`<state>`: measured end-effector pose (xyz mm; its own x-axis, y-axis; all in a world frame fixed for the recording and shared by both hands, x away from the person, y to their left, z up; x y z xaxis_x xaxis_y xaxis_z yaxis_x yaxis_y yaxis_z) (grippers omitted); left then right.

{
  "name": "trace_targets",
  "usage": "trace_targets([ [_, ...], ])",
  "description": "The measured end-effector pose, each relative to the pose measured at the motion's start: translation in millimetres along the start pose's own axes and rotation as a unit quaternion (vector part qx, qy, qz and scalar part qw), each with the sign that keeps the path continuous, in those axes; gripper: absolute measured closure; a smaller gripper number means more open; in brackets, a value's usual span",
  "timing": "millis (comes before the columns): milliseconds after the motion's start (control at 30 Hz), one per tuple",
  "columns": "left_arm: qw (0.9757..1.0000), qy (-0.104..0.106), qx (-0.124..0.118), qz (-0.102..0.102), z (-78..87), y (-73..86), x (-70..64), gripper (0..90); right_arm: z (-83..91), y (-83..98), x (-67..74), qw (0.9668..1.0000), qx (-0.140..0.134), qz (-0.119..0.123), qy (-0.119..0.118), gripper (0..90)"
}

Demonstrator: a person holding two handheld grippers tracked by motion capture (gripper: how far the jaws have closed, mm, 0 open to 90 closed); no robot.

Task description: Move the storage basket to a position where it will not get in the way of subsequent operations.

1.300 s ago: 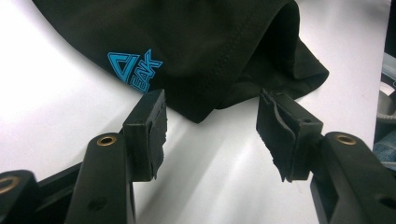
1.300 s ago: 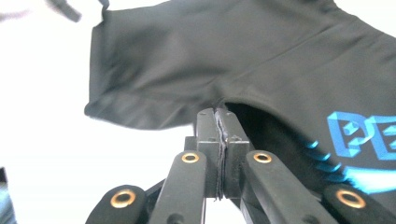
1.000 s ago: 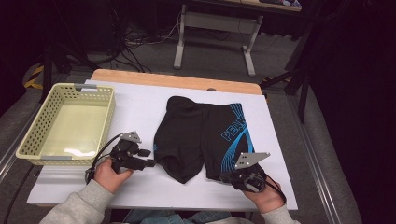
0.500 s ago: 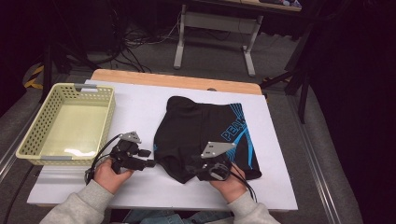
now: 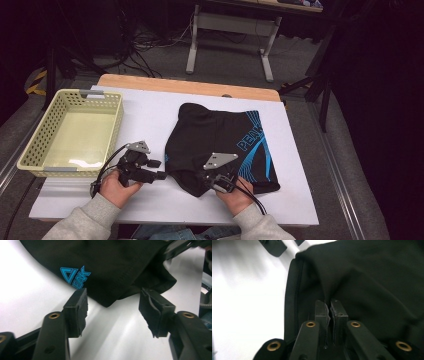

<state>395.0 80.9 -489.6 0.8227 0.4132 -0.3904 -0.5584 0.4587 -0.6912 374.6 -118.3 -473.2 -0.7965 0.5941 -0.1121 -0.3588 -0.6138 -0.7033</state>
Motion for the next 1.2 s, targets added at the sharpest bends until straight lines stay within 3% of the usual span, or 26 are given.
trace_targets([
  [133,0.9999,0.008,-0.006,-0.002,-1.1,-2.0,-2.4,32.6,26.6,4.6,-10.2,0.9997,-0.015,-0.012,0.014,87.3],
  [267,0.9997,0.021,-0.008,-0.008,-6.4,-3.6,-5.4,22.8,46.1,18.5,-28.2,0.9984,-0.022,-0.038,0.036,87.4],
  [400,0.9994,0.028,0.001,-0.023,-18.9,-5.1,-13.5,16.1,51.3,33.9,-41.8,0.9970,-0.013,-0.061,0.046,87.4],
  [533,0.9989,0.035,0.010,-0.029,-33.1,-7.5,-19.4,15.1,51.1,39.7,-44.4,0.9967,-0.009,-0.064,0.049,87.4],
  [700,0.9982,0.029,0.027,-0.045,-46.6,-9.0,-26.7,25.3,50.2,41.8,-44.8,0.9965,-0.009,-0.067,0.049,87.4],
  [867,0.9977,0.035,0.041,-0.042,-57.2,-9.4,-29.1,33.8,52.1,43.9,-46.2,0.9959,-0.012,-0.075,0.049,87.3],
  [1000,0.9980,0.008,0.044,-0.045,-64.9,-17.4,-28.1,40.1,53.2,44.8,-46.8,0.9955,-0.016,-0.079,0.050,87.3],
  [1033,0.9977,0.002,0.040,-0.055,-67.6,-20.7,-27.3,41.4,53.2,44.9,-47.0,0.9955,-0.017,-0.080,0.049,87.2],
  [1133,0.9972,-0.019,0.028,-0.066,-66.6,-29.4,-26.2,56.6,54.1,45.2,-47.3,0.9953,-0.019,-0.080,0.050,87.3],
  [1200,0.9971,-0.021,0.012,-0.073,-60.7,-34.3,-25.9,68.9,55.2,44.7,-47.3,0.9952,-0.022,-0.081,0.051,87.3],
])
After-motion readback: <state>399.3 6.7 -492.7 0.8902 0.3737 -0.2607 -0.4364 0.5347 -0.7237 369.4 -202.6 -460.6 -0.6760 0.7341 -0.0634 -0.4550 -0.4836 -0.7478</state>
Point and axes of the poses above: each handheld gripper's, and its own axes: z roughly backward along the jaws, y roughly out of its underside, x roughly to its left, the point moved 7 cm from there along -z, roughly forward along the jaws, and after that the axes turned 6 degrees about y, right-handed, at the moved point
